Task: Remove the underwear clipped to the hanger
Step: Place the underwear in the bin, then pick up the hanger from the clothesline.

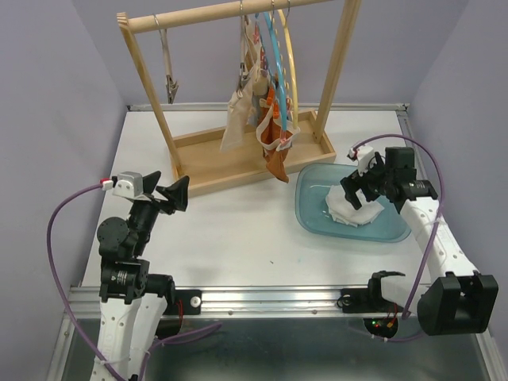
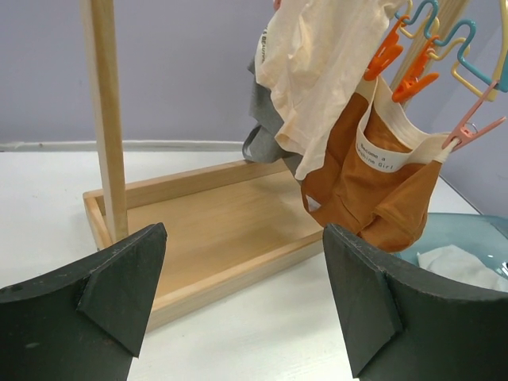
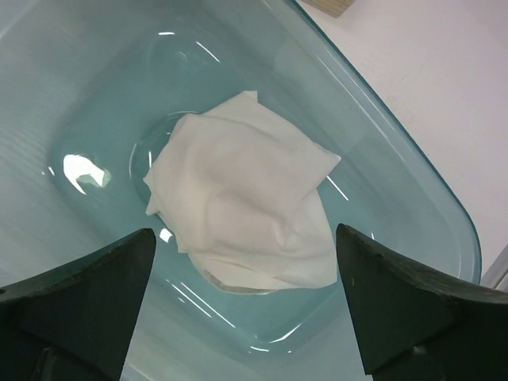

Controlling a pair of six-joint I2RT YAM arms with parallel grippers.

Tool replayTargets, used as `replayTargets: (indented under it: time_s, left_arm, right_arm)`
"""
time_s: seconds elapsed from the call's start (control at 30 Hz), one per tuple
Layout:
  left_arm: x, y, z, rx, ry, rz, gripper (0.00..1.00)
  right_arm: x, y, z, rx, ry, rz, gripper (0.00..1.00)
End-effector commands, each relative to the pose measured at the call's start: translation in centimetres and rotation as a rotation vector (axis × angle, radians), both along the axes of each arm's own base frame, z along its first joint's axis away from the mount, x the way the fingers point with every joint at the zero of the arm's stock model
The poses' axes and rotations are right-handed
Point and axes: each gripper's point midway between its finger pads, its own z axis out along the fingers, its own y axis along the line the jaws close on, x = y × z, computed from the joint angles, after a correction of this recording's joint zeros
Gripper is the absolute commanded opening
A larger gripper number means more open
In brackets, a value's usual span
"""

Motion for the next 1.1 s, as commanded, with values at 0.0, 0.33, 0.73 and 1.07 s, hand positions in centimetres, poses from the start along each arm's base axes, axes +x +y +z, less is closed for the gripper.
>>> replayTargets:
  time_s: [0.0,0.33,0.73,1.07]
  left_arm:
    - [0.1,-0.9,1.8,-0.009,-0.053,-0.052,0.92]
    - [-2.4,-4.8,8.2,-0.057,-0.111,-0.304,0.91]
    - [-1.1,-7.7,17.7,-0.173,-0.099,-0.485,0.78]
    - [3.5,-11.4,24.6,-0.196,-0.082,-0.434,0.77]
  right_arm:
    - [0.3,2.8,4.6,0.148,-0.129,0.077,1.00]
    - [-3.9,9.3,8.6,0.492,-0.104,0.363,1.00]
    - [-4.3,9.0,7.7,0.467,-0.109,0.349,1.00]
    - [-4.7,9.1,7.8,0.473,-0.112,0.353,1.00]
